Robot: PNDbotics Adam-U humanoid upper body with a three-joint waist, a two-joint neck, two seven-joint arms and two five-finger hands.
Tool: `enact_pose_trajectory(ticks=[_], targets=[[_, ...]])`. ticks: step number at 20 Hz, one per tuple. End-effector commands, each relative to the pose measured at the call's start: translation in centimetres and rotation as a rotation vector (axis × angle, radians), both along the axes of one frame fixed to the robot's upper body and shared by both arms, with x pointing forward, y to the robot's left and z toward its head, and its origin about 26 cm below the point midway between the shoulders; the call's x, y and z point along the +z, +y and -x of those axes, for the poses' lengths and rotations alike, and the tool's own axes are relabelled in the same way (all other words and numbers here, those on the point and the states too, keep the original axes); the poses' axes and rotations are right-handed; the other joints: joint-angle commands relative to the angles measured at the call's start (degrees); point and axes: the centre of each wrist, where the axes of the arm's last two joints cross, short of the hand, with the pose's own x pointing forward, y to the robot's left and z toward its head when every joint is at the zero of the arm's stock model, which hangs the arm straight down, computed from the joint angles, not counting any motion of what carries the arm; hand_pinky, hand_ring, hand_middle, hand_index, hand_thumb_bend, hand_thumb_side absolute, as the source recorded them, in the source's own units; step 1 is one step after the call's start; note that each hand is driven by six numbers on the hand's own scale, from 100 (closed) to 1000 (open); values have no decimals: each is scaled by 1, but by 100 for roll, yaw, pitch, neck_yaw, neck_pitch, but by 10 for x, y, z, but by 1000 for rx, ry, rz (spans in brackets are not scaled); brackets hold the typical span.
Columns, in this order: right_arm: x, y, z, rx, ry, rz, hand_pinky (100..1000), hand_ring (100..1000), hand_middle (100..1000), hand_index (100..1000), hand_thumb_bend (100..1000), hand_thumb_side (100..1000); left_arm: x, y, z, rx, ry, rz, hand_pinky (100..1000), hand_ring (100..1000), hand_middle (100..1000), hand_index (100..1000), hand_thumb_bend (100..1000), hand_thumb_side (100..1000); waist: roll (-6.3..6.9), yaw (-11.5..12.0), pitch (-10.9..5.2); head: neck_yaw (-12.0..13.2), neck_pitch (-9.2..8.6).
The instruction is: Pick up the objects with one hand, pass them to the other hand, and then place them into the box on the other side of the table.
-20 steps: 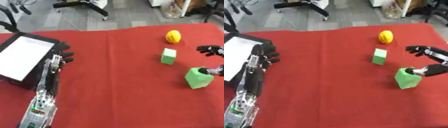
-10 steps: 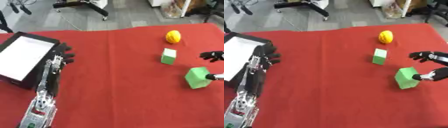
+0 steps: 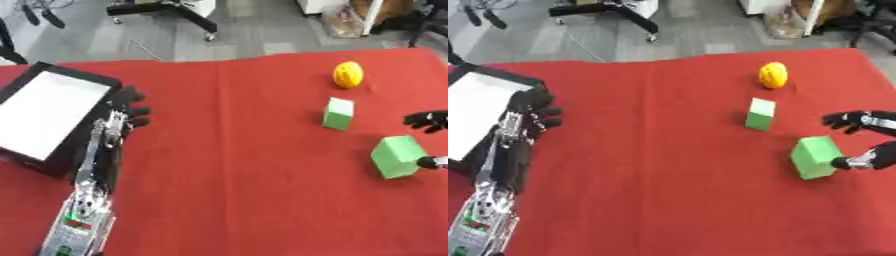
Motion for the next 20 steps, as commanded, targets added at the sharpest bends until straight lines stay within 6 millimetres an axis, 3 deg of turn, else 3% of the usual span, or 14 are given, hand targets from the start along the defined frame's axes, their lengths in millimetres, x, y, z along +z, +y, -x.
enact_pose_trajectory(ticks=[1, 15, 20], targets=[[9, -5, -4, 27, -8, 55, 891, 935, 923, 1000, 470, 451, 7, 3, 1, -4, -27, -17, 753, 727, 761, 884, 373, 863, -92, 8, -92, -1, -10], [-15, -2, -11, 17, 24, 113, 890, 929, 894, 1000, 441, 436, 7, 3, 2, -10, -27, -14, 754, 727, 760, 881, 370, 865, -81, 23, -92, -31, -10], [-19, -5, -10, 1, 11, 116, 884, 907, 818, 965, 375, 371, 7, 3, 2, -10, -27, -14, 755, 727, 760, 881, 371, 865, -80, 21, -92, -34, -10]])
